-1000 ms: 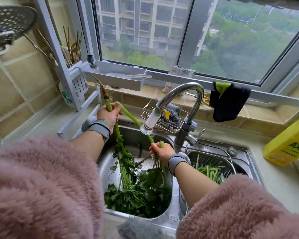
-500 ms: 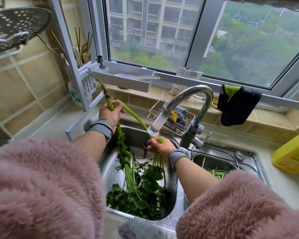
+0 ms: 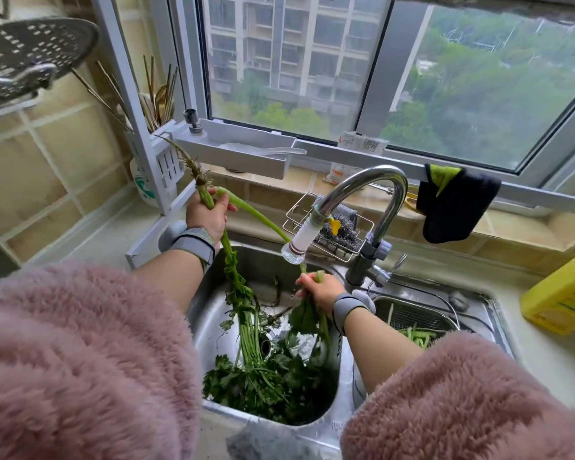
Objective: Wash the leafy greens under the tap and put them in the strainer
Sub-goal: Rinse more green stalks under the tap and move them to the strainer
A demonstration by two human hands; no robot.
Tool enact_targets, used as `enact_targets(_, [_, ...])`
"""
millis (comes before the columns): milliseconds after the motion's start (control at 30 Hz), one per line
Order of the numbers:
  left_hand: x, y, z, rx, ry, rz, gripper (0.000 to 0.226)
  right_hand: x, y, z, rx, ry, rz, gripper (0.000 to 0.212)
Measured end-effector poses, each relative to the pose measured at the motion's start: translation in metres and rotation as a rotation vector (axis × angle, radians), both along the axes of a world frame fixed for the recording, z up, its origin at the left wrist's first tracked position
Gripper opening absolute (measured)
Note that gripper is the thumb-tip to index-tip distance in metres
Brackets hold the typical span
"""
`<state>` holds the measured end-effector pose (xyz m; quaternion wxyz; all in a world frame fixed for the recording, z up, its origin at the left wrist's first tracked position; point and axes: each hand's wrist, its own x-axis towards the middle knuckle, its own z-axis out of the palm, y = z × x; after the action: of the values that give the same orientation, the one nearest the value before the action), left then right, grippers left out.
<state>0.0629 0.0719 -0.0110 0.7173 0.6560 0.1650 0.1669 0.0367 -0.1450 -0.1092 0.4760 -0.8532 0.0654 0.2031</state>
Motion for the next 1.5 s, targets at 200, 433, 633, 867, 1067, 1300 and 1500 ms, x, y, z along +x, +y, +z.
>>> enact_targets(200, [-0.003, -0.001, -0.005, 0.023, -0.011, -0.009, 0.022, 0.003, 0.011, 0.006, 0.487, 0.091, -0.300, 0.024])
enact_targets(433, [-0.004, 0.000, -0.008, 0.008, -0.006, -0.025, 0.019, 0.004, 0.007, 0.014, 0.418, 0.022, -0.124, 0.004])
enact_targets(633, [-0.007, -0.003, -0.006, 0.031, 0.010, -0.035, 0.018, -0.003, 0.004, 0.014, 0.352, -0.002, -0.067, 0.016])
enact_targets(867, [-0.017, -0.005, -0.006, 0.141, 0.109, -0.072, 0.020, -0.008, 0.000, -0.003, -0.155, -0.025, 0.128, 0.024])
enact_targets(1067, [-0.027, -0.021, -0.030, 0.324, 0.341, -0.411, 0.014, 0.000, 0.012, 0.018, 0.081, -0.194, 0.042, 0.024])
enact_targets(1300, [-0.027, -0.040, -0.040, 0.357, 0.451, -0.550, 0.012, -0.006, 0.014, 0.026, 0.303, -0.117, 0.162, 0.013])
enact_targets(1500, [-0.034, -0.040, -0.044, 0.319, 0.502, -0.636, 0.017, -0.007, 0.017, 0.023, 0.147, -0.107, 0.158, 0.019])
